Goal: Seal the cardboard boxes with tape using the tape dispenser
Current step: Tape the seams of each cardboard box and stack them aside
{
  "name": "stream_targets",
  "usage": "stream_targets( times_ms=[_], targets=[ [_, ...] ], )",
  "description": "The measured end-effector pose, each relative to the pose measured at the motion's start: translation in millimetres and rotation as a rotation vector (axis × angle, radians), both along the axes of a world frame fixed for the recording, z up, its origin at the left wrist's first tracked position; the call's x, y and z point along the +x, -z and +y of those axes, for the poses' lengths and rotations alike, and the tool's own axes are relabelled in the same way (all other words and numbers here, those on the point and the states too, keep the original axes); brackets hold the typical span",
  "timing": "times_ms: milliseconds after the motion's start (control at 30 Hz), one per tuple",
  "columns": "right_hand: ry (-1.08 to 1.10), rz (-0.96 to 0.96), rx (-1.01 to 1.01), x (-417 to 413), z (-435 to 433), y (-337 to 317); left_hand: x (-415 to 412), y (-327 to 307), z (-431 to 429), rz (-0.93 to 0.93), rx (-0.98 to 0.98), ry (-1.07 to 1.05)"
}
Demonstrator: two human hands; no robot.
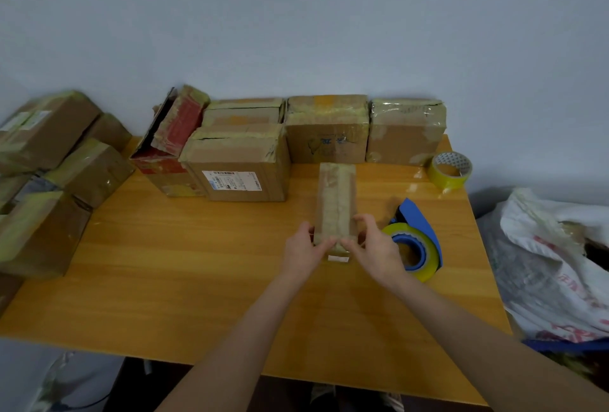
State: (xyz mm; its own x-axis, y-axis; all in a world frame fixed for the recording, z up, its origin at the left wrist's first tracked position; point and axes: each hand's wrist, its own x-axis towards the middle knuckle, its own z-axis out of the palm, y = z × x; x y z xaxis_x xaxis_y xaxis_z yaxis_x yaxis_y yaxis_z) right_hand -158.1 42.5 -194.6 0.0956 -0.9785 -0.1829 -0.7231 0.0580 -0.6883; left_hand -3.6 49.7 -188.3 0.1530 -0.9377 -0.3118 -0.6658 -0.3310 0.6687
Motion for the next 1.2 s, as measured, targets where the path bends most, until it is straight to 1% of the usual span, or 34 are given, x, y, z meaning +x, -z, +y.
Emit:
stream_targets(
  times_ms=[167,233,300,400,500,567,633,700,733,767,833,900,933,967,1000,1100,1133,1200],
  targets=[
    [-0.063,0.077,0.025,11,0,1,6,3,3,-0.062,0.016,0.008],
    [-0.046,0.02,0.059,8,1,3,5,-1,-3,-0.119,-0.007,0.013],
    [-0.075,-0.044,0.105,1,3,3,-1,-10,-11,-0.209,-0.026,0.054],
    [-0.13,-0.064,0.104,-6,11,0,-11,-20,-20,-0.371,0.032,0.178],
    [-0.057,0.051,-0.01,-22,3,-5,-4,-20,-32,-0.527,0.057,0.334],
    [0.014,0.088,-0.084,-38,-5,-13,10,-24,-42,-0.641,0.002,0.466],
    [0.059,0.093,-0.108,-49,-13,-20,23,-31,-51,-0.756,-0.065,0.624],
    [0.044,0.121,-0.082,-51,-20,-23,31,-37,-57,-0.818,-0.098,0.721],
    [0.016,0.149,-0.065,-49,-25,-23,31,-38,-57,-0.811,-0.112,0.722],
    [-0.014,0.17,-0.053,-45,-30,-22,30,-38,-55,-0.772,-0.132,0.693],
    [-0.053,0.179,-0.022,-37,-41,-20,25,-34,-45,-0.646,-0.216,0.566],
    [-0.065,0.181,0.023,-30,-51,-17,19,-27,-31,-0.503,-0.377,0.363],
    [-0.065,0.174,0.045,-28,-56,-16,15,-26,-24,-0.413,-0.42,0.248],
    [-0.057,0.154,0.057,-27,-61,-15,11,-25,-18,-0.306,-0.402,0.144],
    [-0.04,0.12,0.061,-26,-66,-15,8,-25,-14,-0.192,-0.326,0.058],
    [-0.011,-0.022,0.121,-25,-81,-16,1,-20,-11,0.216,0.016,-0.172],
    [-0.032,-0.03,0.154,-24,-83,-18,-2,-20,-10,0.359,0.085,-0.256],
    [-0.095,0.069,0.168,-20,-82,-22,-6,-23,-9,0.566,0.117,-0.406]
  ],
)
